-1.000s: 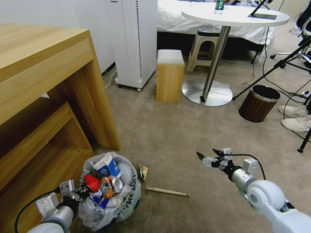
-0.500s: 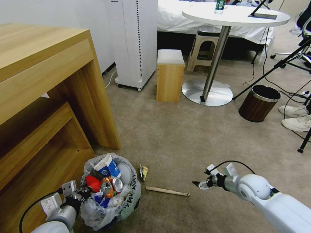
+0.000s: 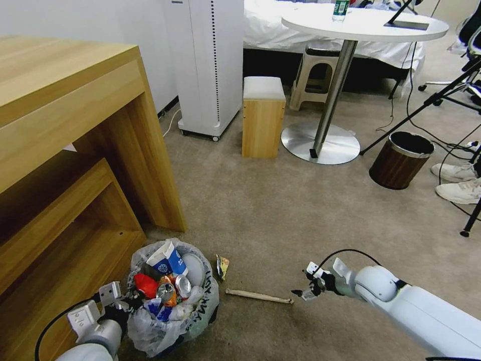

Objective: Pick up the trash bin and place the garbage on the floor into it.

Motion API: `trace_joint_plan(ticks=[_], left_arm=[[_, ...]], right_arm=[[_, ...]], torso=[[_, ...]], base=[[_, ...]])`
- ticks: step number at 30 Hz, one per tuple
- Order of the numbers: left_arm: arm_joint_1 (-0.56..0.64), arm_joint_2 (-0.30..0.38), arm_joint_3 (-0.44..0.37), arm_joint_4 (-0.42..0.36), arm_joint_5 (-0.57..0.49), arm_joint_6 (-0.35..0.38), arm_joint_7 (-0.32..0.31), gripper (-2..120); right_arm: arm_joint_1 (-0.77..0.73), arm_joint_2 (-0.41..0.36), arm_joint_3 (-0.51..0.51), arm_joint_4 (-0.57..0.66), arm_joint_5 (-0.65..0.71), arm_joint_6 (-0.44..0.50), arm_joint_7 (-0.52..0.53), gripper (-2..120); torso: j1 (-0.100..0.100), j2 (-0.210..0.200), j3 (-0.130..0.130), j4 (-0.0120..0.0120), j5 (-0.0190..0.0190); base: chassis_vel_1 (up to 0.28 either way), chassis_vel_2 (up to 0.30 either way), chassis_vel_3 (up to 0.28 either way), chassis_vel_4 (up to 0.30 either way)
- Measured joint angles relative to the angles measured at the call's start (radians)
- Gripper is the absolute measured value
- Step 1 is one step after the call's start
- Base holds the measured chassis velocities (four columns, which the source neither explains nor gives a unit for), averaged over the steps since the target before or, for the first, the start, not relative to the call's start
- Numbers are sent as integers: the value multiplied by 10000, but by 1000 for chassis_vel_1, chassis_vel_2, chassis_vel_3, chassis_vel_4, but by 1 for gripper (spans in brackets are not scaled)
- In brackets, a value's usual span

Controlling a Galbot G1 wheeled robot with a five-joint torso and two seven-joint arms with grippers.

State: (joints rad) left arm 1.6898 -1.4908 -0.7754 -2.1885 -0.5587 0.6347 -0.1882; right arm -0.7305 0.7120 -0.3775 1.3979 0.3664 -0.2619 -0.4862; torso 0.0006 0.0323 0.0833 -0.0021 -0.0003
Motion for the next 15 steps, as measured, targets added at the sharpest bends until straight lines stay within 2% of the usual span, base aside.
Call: trace_joint_plan(ticks=[8,15], left_arm=[[-66,-82,47,137,102,-35,14,0],[-52,-81,29,217,110,-99,27,0]], right_arm=[[715,414,-1219,-683,-378,780,-259,100],[961,860,-2044,-1282,-437,893,402,96]], torso=[[0,0,0,-1,3],[0,0,-1,-2,3]], base=[[0,0,0,0],[0,0,0,0]])
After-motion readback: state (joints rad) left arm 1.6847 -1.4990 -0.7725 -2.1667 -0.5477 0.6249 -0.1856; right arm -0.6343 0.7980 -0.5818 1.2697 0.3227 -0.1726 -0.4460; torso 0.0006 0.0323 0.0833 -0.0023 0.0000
